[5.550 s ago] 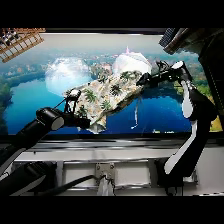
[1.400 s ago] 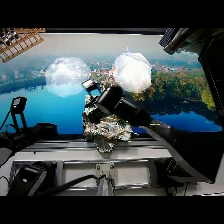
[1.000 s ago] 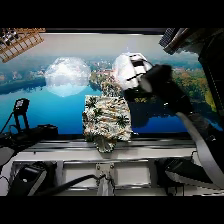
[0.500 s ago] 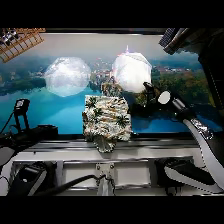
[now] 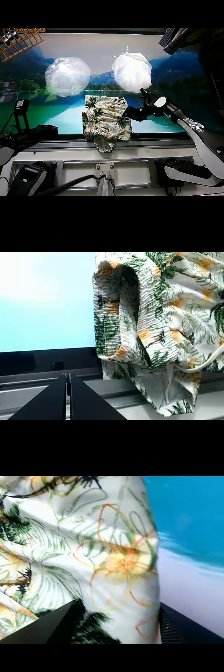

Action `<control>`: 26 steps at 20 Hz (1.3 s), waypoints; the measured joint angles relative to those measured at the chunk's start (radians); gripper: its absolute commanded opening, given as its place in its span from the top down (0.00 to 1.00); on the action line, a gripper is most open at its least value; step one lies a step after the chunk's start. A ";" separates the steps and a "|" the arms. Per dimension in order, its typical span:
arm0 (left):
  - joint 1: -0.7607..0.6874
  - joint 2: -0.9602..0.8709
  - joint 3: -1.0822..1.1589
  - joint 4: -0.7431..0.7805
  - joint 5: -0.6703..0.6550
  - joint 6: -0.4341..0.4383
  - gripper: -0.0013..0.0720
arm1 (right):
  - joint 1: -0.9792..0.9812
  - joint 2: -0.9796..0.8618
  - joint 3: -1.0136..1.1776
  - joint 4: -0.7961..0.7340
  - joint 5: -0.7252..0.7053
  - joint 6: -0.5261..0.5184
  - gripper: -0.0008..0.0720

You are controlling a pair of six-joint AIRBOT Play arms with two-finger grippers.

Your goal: Fold the clothes and pants, and hang the long-sleeved shirts on hangers.

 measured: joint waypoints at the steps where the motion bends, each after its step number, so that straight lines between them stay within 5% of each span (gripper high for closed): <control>1: 0.000 0.000 0.000 0.000 0.000 -0.002 0.97 | 0.008 -0.008 -0.001 0.016 -0.003 -0.007 0.34; 4: 0.000 0.000 0.000 0.000 0.000 -0.002 0.97 | 0.050 -0.029 -0.003 0.045 -0.028 -0.020 0.88; 5: 0.000 0.000 0.000 0.000 0.000 -0.002 0.97 | 0.064 -0.034 -0.003 0.051 -0.035 -0.023 0.96; 13: 0.000 0.000 0.000 0.000 0.000 -0.002 0.97 | 0.020 0.015 -0.002 0.018 -0.068 -0.019 0.96; 26: 0.000 0.000 0.000 0.000 0.024 -0.002 0.97 | -0.479 0.093 0.283 -0.304 0.115 0.054 0.96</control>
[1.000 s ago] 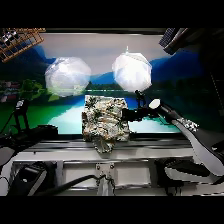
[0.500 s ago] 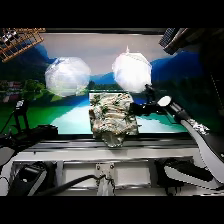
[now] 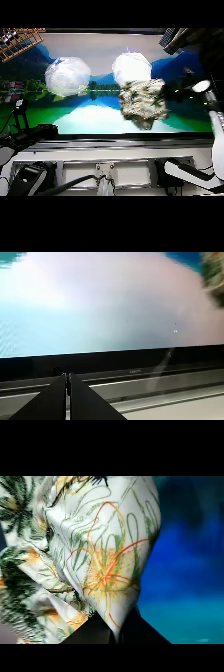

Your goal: Fold the clothes and pants, and hang the long-sleeved shirts on hangers.

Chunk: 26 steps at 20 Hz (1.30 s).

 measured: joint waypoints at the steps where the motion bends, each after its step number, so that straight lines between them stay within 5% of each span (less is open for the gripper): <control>1: 0.000 0.000 0.000 0.000 0.003 0.000 0.97 | -0.045 0.000 0.035 -0.012 0.006 0.011 0.96; 9: 0.000 -0.001 -0.002 0.000 0.037 0.000 0.97 | -0.447 0.008 0.157 -0.088 0.048 0.166 0.97; 17: 0.000 -0.001 -0.002 -0.002 0.072 0.000 0.97 | -0.809 0.098 -0.005 -0.149 0.043 0.243 0.97; 26: 0.000 -0.001 -0.002 -0.003 0.074 0.000 0.97 | -0.922 0.137 -0.203 -0.319 0.048 0.282 0.96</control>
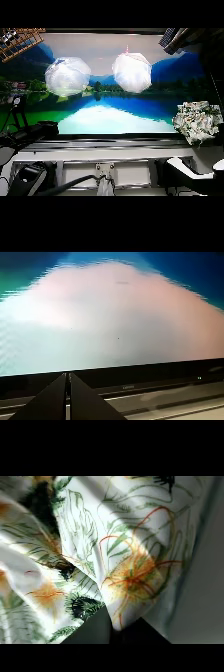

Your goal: Fold the clothes and pants, and hang the long-sleeved shirts on hangers.

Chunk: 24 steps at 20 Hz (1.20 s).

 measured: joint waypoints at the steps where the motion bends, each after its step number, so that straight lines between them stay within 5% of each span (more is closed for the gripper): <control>1: 0.000 0.000 0.000 0.000 -0.001 0.000 0.97 | -0.002 0.003 -0.011 -0.024 0.000 0.007 0.96; 2: 0.000 0.000 0.000 0.000 -0.002 0.000 0.97 | -0.003 0.006 -0.019 -0.043 0.000 0.014 0.79; 4: 0.000 0.000 0.000 0.000 -0.002 0.000 0.97 | -0.004 0.009 -0.029 -0.065 0.029 0.021 0.27; 8: 0.000 0.000 0.000 -0.008 -0.003 0.032 0.96 | -0.004 0.056 -0.026 -0.084 0.117 0.030 0.28; 10: 0.000 -0.010 0.000 -0.027 -0.002 0.080 0.70 | -0.002 0.119 -0.004 -0.053 0.109 0.042 0.34; 13: 0.000 -0.073 0.007 -0.050 0.031 0.166 0.68 | 0.069 0.235 0.018 0.171 -0.025 0.039 0.42; 18: 0.000 -0.321 0.171 -0.072 0.098 0.306 0.68 | 0.454 0.327 0.046 0.496 -0.178 -0.237 0.42; 24: 0.000 -0.528 0.420 -0.071 0.122 0.393 0.68 | 0.944 0.341 0.052 0.356 -0.078 -0.404 0.42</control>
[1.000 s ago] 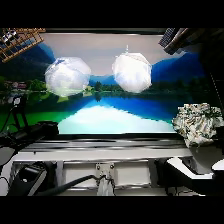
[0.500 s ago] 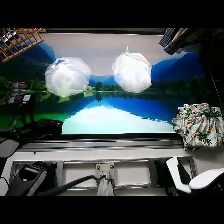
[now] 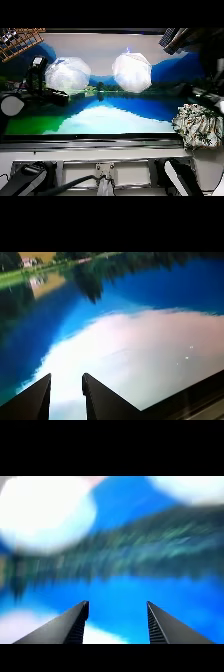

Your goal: Fold the clothes and pants, and hang the long-sleeved shirts on hangers.

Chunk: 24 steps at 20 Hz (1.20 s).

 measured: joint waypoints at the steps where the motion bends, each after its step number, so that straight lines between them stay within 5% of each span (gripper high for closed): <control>1: 0.000 -0.011 0.016 0.000 0.003 0.005 0.68 | 0.050 0.000 0.000 -0.018 0.023 -0.009 0.42; 7: 0.000 -0.036 0.048 0.003 0.009 0.016 0.68 | 0.198 0.002 0.001 -0.064 0.081 -0.033 0.42; 24: 0.000 -0.039 0.053 0.003 0.010 0.019 0.68 | 0.222 0.002 0.001 -0.074 0.098 -0.040 0.42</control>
